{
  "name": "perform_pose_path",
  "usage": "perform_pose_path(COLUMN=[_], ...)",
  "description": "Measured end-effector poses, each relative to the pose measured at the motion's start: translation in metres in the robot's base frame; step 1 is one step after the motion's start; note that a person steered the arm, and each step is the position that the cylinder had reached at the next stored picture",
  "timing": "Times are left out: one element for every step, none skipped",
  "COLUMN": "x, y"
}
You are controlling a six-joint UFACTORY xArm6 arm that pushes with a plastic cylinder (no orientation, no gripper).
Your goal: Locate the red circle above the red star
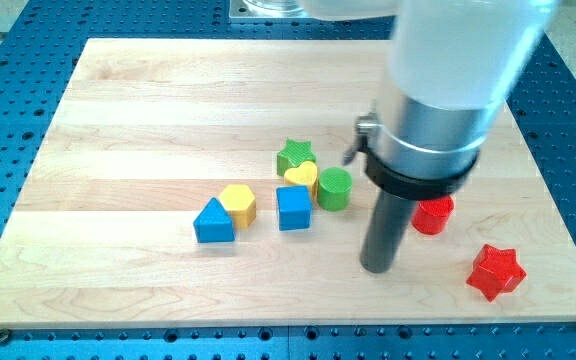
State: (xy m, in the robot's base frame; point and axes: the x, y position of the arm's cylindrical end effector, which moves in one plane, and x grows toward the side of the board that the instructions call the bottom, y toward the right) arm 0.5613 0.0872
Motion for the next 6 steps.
perform_pose_path(x=[-0.053, -0.074, -0.071, -0.077, -0.063, -0.058], y=[0.02, 0.055, 0.094, 0.1, 0.047, 0.045])
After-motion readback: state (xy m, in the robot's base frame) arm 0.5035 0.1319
